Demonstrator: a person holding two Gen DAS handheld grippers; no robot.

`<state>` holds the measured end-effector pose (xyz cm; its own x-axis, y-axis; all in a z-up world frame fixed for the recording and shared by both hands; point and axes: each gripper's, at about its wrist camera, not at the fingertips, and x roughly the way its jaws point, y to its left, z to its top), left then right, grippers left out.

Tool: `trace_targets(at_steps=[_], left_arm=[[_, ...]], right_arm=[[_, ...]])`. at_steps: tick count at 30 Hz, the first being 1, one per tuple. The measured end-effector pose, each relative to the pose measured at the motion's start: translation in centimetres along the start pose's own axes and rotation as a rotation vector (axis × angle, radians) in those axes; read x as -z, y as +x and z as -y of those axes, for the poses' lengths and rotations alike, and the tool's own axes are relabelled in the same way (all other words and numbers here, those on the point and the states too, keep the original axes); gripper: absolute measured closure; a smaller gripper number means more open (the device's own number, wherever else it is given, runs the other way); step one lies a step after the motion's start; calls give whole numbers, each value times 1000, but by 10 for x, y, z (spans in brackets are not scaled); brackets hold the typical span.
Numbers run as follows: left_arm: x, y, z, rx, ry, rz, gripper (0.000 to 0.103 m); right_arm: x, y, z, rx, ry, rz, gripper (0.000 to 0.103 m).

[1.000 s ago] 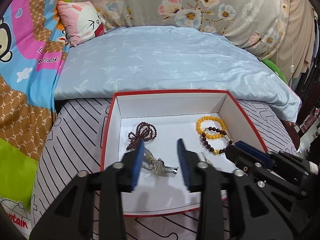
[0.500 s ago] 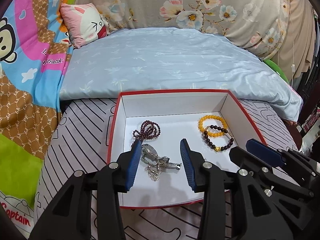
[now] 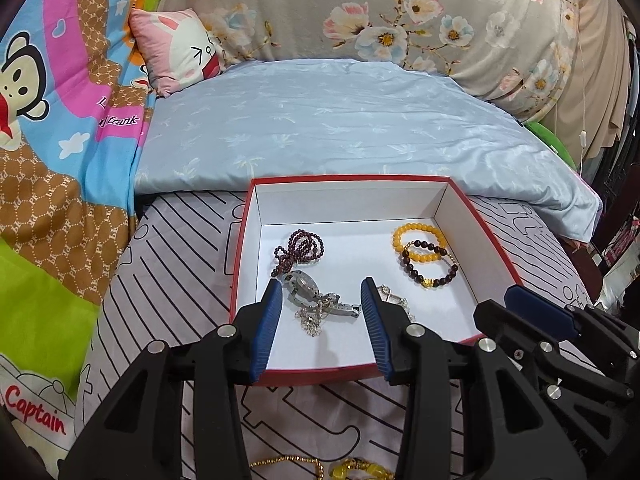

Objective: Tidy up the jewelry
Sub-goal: 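Withdraw both tools from the box toward the gold and yellow bracelets, then grasp the yellow bead bracelet with the right tool while the left tool grasps the gold bead bracelet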

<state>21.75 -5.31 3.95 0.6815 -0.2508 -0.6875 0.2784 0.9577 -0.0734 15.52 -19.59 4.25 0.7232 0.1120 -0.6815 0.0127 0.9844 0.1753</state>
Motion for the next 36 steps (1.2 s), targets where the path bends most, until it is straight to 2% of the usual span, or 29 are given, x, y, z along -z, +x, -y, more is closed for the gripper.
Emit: trace_targets(at_steps=[4,8,14,18,26,36], left_arm=[[2,-10,0,0,-2,4,63],[6,-21,-5,-1,-11,14,57],[21,-36,-17,-8,-37,12,57],[40,-43,-27,-27,-50,-9,53],[88,-49,-47,-44,-94,-83,52],[134,-54,-53,-47,-102,-162,52]], right_arm=[[5,-11,-1,3,2,5,70],[13,-21,0,8,1,9,70],[35,-34,2,14,8,-13,71],[57,-40,-1,7,-2,-44,71],[101,-38,-17,-40,-10,-125,71],[112,-18,-39,-78,-69,-167,71]])
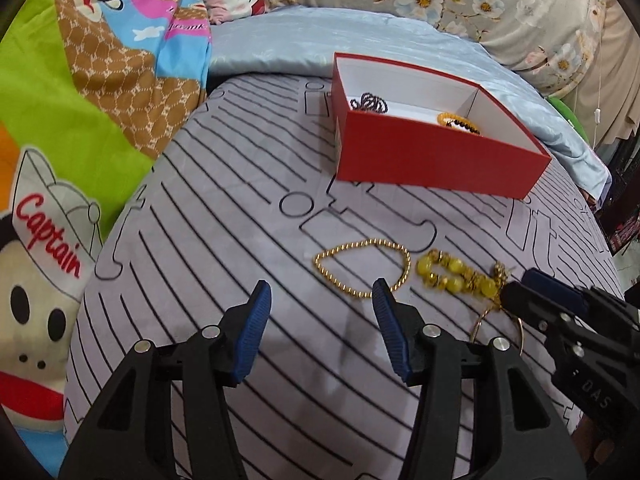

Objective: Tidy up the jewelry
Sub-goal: 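Grasp the yellow bead bracelet with the right tool while the left tool grasps the gold bead bracelet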

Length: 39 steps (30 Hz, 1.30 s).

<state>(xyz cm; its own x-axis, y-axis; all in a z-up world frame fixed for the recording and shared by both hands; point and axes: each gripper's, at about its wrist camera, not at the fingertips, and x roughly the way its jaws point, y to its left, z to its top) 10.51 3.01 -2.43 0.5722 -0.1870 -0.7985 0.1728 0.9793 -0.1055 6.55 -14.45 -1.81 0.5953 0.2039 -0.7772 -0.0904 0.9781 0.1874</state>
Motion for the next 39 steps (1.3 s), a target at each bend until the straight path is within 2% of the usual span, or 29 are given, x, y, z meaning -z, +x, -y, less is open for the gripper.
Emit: trace_targets(at_steps=[10,14,19,30,39], left_arm=[[7,1,-4,11,-9,-20,52],[6,2,-7,16,-19,-23,52],[4,4,-7,15,-20,-26,52],[4,5,-2,38,-16,-34,52],[-2,11,-6,50,-37,-32,52]], right_arm=[[-3,22,-11,38,-63,-21,75],[-4,24,-13,82,-101,-20,87],[-5,22,-8,79,-89,-28,94],[4,3,1,30,-5,-23,94],[15,-25,26,33,79,-13,94]])
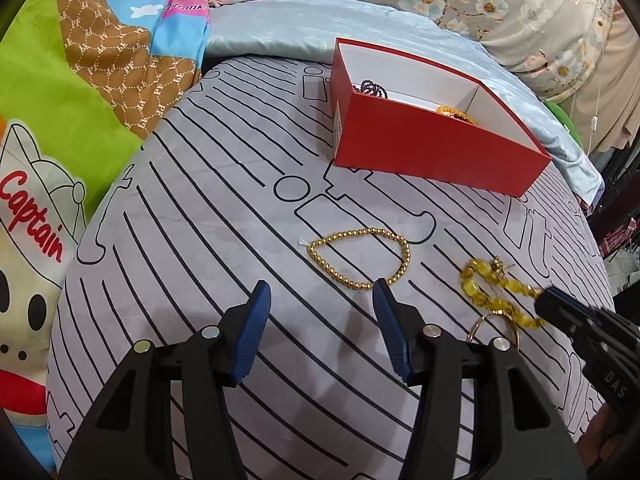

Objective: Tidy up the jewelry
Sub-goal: 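Grasp the yellow bead bracelet with the right tool while the left tool grasps the gold bead bracelet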

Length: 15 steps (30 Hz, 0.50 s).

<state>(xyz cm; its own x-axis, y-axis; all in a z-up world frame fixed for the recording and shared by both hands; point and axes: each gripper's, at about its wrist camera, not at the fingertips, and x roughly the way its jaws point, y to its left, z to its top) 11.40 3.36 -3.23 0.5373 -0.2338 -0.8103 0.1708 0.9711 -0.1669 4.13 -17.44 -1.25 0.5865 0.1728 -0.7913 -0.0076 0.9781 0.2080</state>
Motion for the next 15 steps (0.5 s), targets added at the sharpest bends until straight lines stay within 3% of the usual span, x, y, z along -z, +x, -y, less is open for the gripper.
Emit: trace_targets(at_steps=[7,13,15], left_arm=[[-7,10,1,-6,-7,2,54],[-10,17,6,-43,23,20,64],[-10,19,9,-60,40,33,74]], right_arm=[[19,-11,12,13,18,-17,94],[26,-13,18,9,32,-23,94],[25,-14,17,2,37,-21,94]])
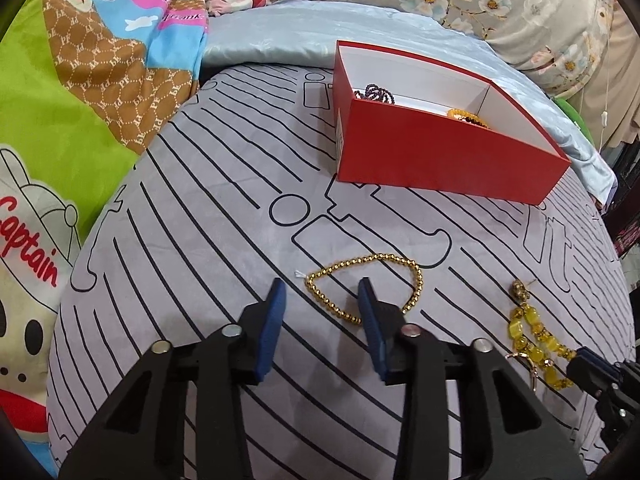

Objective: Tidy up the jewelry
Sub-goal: 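Grasp the yellow bead bracelet with the right tool while the left tool grasps the gold bead bracelet, then lift and carry both held bracelets over the red box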

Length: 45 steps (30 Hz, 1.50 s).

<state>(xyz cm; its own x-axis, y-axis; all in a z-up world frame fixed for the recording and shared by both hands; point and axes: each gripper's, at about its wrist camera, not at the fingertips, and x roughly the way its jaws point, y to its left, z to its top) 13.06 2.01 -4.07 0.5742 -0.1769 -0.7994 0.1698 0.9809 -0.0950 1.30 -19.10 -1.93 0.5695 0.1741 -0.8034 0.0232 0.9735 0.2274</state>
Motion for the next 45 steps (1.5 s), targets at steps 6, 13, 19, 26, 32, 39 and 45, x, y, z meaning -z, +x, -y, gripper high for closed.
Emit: trace_targets(at_steps=[6,13,19,26,32,39,45], left_arm=[[-2,2,2,5,15,4,100],[-1,-3,6,51,16,-12,100],[-1,-22,12,86,27,6,100],[-9,-49,23,147,53,36,100],[-28,-66,30,170,75,75,100],[-68,-77,42,165,97,154,100],[-102,-74,51,152,119,201,100]], right_arm=[[-3,-8,-1,-34,16,16,94],[-16,-28,-1,-54,31,70,94],[-31,-46,-2,-53,31,130,94],[-46,-63,-1,-44,27,188,94],[-70,-74,-5,-26,-8,248,94],[-106,-78,-12,-26,-47,308,94],[-138,-65,-17,-36,-63,321,94]])
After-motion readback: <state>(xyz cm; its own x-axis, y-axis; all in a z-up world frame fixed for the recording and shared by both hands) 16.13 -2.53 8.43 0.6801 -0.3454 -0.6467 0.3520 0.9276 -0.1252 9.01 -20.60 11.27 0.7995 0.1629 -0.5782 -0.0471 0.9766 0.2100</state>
